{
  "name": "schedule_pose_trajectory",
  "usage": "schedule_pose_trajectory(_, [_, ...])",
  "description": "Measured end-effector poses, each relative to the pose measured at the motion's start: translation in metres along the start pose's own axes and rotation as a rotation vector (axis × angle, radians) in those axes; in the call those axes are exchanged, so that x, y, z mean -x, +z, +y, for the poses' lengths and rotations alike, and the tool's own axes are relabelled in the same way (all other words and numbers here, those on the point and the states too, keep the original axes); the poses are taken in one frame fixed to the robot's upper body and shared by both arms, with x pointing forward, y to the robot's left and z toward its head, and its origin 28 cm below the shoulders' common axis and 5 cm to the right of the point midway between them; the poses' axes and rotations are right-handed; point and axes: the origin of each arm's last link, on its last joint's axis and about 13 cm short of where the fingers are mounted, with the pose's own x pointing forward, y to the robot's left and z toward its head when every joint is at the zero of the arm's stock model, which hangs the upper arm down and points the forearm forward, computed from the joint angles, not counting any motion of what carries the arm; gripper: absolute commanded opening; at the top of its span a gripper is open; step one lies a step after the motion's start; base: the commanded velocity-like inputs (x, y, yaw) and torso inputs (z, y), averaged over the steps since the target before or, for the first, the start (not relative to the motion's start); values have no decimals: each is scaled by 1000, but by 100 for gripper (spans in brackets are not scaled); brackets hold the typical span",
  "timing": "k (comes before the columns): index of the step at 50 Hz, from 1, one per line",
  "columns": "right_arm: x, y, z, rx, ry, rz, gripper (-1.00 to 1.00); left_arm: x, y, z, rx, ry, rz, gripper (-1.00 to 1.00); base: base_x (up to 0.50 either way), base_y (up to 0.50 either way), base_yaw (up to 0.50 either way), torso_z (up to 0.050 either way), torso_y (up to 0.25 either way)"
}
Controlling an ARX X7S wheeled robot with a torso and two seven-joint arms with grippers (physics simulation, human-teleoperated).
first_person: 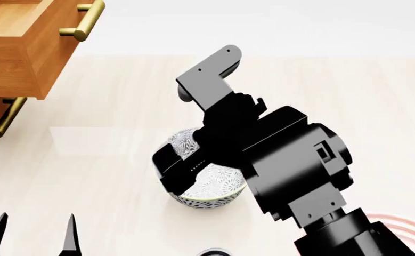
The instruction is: Put the bowl on the plate.
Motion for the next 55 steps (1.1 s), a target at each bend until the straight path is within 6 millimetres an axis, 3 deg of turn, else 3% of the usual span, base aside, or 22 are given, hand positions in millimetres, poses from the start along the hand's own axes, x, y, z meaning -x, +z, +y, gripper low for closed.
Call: schedule_pose_trajectory(55, [-45, -11, 10, 57, 63, 125, 100, 2, 2, 0, -6, -4, -11, 100, 0, 0, 0, 0, 0])
